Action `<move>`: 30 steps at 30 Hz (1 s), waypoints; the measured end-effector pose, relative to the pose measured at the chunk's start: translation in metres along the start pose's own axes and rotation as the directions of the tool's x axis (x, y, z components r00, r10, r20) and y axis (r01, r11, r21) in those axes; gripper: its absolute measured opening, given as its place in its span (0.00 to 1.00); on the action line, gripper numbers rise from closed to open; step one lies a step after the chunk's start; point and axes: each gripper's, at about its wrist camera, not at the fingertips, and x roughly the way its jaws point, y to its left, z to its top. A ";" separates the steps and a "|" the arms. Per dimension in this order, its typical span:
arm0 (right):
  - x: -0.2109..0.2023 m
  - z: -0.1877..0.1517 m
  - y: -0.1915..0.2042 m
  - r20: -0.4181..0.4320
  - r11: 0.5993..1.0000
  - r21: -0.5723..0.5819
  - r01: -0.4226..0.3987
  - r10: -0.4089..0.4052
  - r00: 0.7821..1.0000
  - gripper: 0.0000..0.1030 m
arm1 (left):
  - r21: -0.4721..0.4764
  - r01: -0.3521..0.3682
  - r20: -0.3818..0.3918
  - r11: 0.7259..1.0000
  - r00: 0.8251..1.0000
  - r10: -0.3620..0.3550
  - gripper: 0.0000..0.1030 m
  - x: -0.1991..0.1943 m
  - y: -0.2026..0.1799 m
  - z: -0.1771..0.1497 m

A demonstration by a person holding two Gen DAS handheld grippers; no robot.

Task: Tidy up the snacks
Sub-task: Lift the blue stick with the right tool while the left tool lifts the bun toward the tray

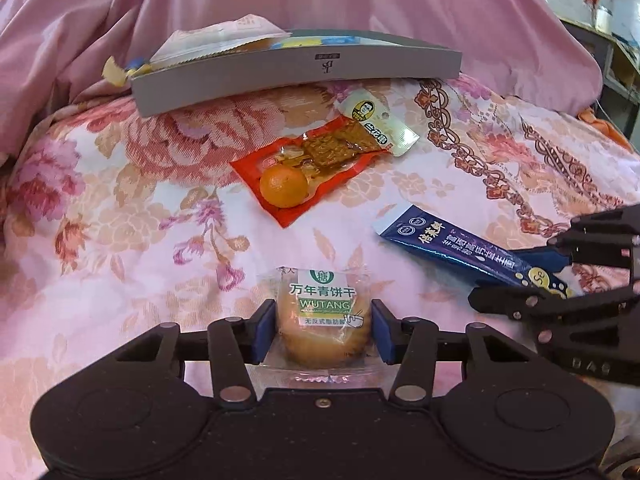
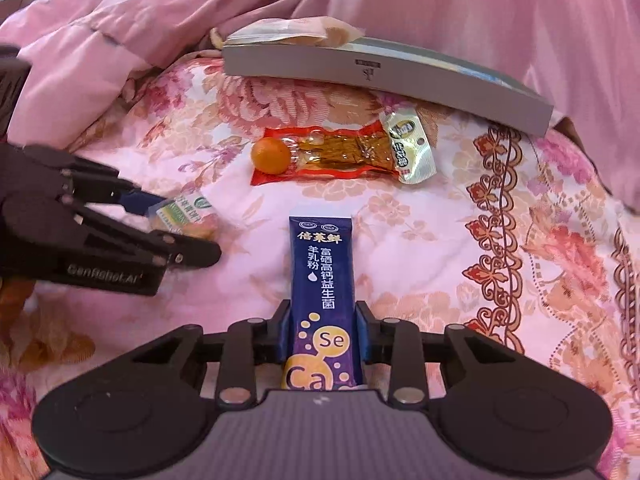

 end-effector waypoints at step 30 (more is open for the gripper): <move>-0.037 -0.019 0.003 0.181 0.984 -0.051 0.170 -0.158 0.971 0.32 | -0.080 0.014 0.113 0.997 0.994 -0.005 0.49 -0.033 -0.017 -0.004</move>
